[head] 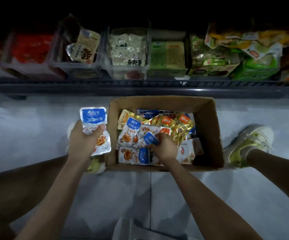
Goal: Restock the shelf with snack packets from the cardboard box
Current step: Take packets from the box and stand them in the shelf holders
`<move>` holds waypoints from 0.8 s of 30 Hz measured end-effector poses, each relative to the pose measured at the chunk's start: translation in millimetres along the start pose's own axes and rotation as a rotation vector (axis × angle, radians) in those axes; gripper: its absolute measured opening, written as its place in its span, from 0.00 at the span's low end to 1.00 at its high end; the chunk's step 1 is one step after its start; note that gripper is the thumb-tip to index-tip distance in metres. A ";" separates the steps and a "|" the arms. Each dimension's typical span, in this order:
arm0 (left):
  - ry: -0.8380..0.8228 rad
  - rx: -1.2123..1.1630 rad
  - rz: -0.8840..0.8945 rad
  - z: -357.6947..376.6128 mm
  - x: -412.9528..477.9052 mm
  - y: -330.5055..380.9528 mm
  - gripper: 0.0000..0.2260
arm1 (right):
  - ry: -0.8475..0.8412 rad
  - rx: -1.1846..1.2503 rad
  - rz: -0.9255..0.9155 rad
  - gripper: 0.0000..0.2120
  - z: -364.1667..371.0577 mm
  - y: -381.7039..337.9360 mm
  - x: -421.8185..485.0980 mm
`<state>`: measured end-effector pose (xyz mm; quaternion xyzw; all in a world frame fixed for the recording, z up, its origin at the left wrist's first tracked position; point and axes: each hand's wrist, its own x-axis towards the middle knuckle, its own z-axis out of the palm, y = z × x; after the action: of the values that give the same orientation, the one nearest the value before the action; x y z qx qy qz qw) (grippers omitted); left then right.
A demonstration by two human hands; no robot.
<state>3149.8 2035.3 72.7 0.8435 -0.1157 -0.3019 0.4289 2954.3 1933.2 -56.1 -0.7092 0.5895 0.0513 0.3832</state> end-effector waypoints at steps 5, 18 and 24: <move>-0.019 0.081 -0.005 -14.0 -9.5 -25.7 0.14 | 0.052 -0.208 -0.016 0.23 19.7 -2.3 7.1; -0.166 -0.027 0.035 0.2 -25.2 -3.9 0.07 | -0.114 1.059 0.089 0.08 -96.8 -37.9 -46.6; -0.393 -0.312 -0.153 7.5 -36.5 -2.7 0.04 | -0.413 0.778 -0.129 0.07 -74.1 -73.9 -68.1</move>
<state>3116.1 2048.6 82.2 0.6986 -0.0849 -0.5057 0.4990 2970.5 1943.6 67.3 -0.5222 0.4305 -0.0578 0.7339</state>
